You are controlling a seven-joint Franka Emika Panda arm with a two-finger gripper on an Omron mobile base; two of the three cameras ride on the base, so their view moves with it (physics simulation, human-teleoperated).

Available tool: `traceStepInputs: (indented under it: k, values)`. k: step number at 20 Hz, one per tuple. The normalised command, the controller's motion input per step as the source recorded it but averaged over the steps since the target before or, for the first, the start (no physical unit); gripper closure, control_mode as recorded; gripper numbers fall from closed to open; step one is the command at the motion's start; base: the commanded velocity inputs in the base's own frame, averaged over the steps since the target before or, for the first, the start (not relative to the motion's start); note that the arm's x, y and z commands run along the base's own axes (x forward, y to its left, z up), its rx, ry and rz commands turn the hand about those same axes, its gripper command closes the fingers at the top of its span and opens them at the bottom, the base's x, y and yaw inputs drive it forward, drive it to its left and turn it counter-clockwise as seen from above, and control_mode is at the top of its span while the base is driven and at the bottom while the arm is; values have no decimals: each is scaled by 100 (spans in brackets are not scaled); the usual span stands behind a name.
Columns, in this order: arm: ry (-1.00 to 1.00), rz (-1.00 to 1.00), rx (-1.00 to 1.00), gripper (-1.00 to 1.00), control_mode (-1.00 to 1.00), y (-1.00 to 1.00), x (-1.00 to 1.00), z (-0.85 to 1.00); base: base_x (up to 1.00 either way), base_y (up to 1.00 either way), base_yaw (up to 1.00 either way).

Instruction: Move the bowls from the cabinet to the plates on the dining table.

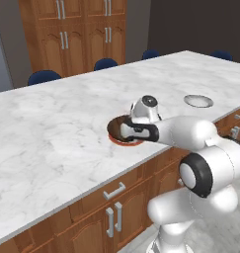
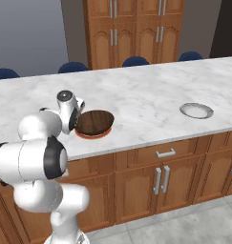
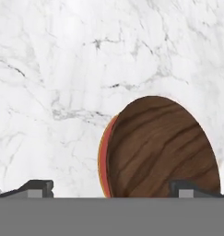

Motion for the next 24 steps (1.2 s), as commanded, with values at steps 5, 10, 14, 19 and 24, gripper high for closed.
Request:
traceStepInputs:
  k: [5, 10, 14, 19, 24]
  values:
    - [2, 0, 5, -100, -100, 0, -22, 61, 0, 0, 0]
    - [3, 0, 3, -100, -100, -1, -22, 64, 0, 0, 0]
    - [2, -1, 1, -100, -100, 0, -23, 57, 0, 0, 0]
    - [2, -4, -1, -100, -100, 0, -20, 50, 0, 0, 0]
    - [1, -3, -1, -100, -100, -8, -36, 44, 0, 0, 0]
